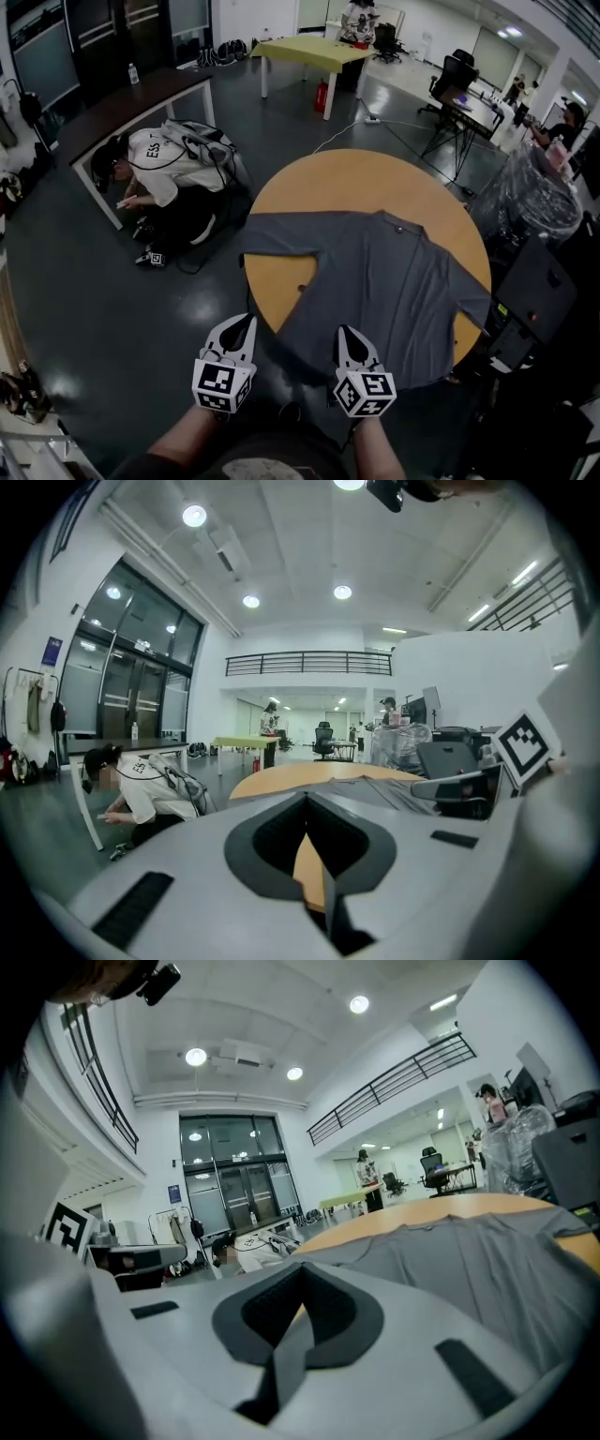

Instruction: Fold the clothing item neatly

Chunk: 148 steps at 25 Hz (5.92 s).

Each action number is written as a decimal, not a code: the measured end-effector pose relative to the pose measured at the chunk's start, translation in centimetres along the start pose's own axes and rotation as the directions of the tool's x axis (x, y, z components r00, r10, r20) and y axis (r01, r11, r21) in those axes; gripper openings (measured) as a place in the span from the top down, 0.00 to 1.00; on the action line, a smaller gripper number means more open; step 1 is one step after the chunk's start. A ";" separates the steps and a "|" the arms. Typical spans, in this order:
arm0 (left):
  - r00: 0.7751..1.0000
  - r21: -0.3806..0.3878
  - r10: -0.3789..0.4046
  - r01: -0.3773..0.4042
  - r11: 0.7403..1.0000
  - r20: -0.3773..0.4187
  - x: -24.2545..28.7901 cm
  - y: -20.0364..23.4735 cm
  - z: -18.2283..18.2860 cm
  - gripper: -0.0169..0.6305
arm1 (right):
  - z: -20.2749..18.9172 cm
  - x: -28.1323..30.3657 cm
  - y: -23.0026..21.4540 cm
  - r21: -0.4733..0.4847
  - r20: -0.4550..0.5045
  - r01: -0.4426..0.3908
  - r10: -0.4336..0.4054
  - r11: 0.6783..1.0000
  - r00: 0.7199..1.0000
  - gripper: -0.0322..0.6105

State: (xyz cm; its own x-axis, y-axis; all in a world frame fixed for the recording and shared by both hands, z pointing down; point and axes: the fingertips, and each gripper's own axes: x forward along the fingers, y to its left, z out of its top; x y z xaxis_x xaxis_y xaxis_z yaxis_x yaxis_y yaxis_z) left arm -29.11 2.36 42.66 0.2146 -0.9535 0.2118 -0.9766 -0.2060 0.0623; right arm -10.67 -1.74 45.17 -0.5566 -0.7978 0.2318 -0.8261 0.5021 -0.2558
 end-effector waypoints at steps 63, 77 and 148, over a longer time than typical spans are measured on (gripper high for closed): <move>0.946 0.186 0.002 0.061 0.981 -0.324 24.9 24.4 -23.1 0.80 | -3.8 27.7 7.8 0.100 -0.090 0.134 -0.125 0.986 0.988 0.97; 0.995 0.016 0.086 -0.085 0.996 -0.056 21.7 26.9 -7.0 0.91 | 2.5 24.7 6.2 0.070 0.027 0.153 -0.155 0.986 0.987 0.97; 0.953 0.259 -0.173 0.237 0.936 -0.248 38.8 -35.7 -3.9 0.91 | 6.1 -4.8 -41.4 0.185 -0.022 0.181 -0.180 0.966 0.984 0.97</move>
State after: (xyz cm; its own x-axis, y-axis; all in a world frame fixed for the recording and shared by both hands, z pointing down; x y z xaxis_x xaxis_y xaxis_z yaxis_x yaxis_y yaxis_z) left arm 14.13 -26.46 52.48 0.3775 -0.8186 0.4329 -0.8675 -0.4762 -0.1439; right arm 26.73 -20.72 48.94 -0.4010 -0.8674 0.2945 -0.8824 0.2794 -0.3786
